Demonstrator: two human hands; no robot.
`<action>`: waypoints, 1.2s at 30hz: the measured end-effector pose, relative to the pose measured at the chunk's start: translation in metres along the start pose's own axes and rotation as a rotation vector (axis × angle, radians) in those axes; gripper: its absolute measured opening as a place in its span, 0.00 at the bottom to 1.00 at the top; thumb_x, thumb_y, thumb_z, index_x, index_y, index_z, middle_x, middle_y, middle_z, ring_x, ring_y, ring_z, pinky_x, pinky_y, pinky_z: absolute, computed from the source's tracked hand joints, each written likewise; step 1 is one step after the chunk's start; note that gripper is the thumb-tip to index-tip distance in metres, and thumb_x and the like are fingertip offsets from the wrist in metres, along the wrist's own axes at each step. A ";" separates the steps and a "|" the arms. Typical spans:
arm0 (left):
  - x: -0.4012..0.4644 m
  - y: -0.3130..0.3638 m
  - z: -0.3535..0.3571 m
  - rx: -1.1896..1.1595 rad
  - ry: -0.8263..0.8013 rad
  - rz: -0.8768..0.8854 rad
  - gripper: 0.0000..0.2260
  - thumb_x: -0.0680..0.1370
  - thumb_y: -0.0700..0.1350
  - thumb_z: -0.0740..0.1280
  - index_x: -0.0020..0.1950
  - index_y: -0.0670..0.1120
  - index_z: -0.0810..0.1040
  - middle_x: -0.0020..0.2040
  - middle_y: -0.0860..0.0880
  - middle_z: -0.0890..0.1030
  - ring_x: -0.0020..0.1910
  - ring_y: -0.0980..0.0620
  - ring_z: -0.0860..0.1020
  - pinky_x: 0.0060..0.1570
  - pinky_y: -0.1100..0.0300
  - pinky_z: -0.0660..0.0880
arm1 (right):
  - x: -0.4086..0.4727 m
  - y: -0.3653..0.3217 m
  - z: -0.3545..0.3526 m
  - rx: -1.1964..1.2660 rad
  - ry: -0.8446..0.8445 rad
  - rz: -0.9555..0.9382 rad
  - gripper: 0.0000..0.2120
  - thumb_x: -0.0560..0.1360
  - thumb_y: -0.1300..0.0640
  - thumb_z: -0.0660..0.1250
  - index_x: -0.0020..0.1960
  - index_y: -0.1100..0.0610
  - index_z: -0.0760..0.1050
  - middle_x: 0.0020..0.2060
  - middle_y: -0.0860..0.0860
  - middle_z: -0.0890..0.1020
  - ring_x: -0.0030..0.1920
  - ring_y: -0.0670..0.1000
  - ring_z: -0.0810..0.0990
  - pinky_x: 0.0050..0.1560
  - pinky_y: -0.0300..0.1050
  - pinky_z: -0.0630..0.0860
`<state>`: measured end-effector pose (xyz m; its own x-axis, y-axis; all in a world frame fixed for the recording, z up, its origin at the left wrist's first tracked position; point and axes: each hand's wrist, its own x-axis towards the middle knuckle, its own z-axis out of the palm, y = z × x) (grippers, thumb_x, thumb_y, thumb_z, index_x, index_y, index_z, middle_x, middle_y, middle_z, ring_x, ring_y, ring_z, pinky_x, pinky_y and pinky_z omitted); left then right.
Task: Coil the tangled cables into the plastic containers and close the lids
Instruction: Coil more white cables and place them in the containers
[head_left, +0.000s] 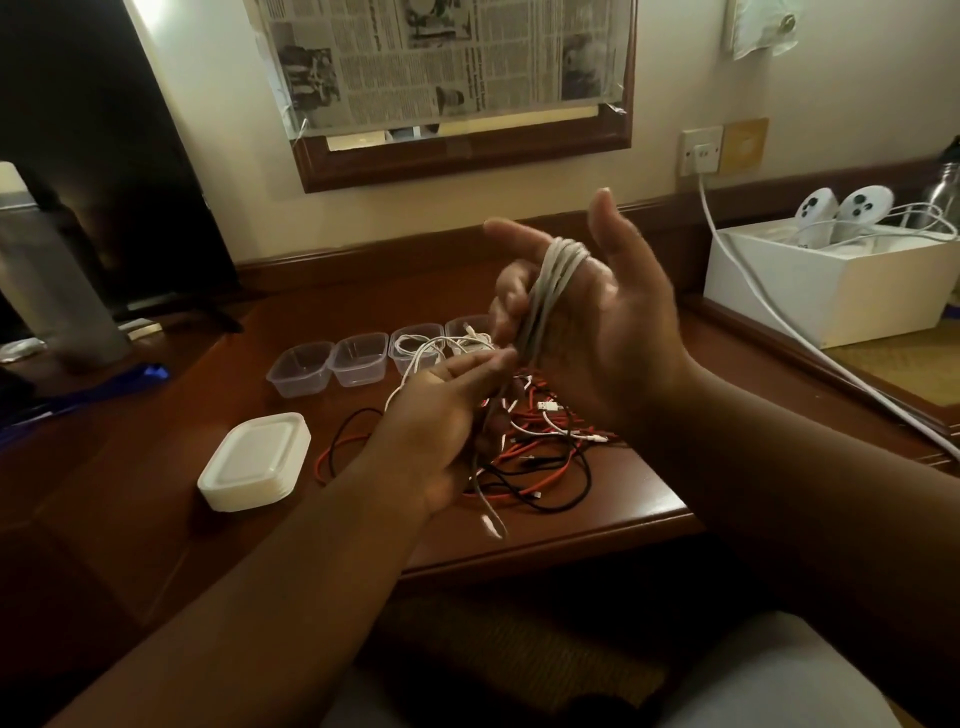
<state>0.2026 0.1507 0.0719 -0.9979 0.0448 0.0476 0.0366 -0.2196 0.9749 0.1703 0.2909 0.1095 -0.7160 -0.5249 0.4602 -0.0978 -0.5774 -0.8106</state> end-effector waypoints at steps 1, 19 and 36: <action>-0.002 0.000 -0.001 0.097 0.006 0.019 0.06 0.76 0.44 0.69 0.50 0.46 0.83 0.35 0.49 0.78 0.25 0.56 0.68 0.22 0.65 0.63 | 0.001 0.001 -0.001 -0.173 0.074 -0.070 0.31 0.79 0.39 0.52 0.71 0.61 0.66 0.34 0.51 0.74 0.36 0.50 0.75 0.40 0.44 0.73; -0.003 0.028 -0.038 1.011 -0.121 0.650 0.26 0.68 0.54 0.77 0.63 0.53 0.76 0.42 0.47 0.82 0.40 0.50 0.83 0.39 0.52 0.81 | -0.004 0.005 0.006 -0.911 -0.177 0.492 0.29 0.81 0.35 0.45 0.55 0.56 0.75 0.31 0.57 0.76 0.30 0.54 0.74 0.32 0.45 0.72; 0.053 -0.008 -0.039 0.670 0.003 0.585 0.16 0.74 0.58 0.70 0.37 0.46 0.76 0.34 0.41 0.76 0.34 0.39 0.77 0.31 0.45 0.75 | 0.036 0.032 -0.034 -0.855 0.168 0.152 0.23 0.83 0.45 0.56 0.37 0.57 0.75 0.27 0.51 0.77 0.27 0.48 0.75 0.31 0.42 0.73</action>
<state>0.1473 0.1170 0.0582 -0.8095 0.1013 0.5783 0.5637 0.4095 0.7174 0.1181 0.2750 0.0876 -0.8488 -0.4204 0.3206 -0.4286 0.1922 -0.8828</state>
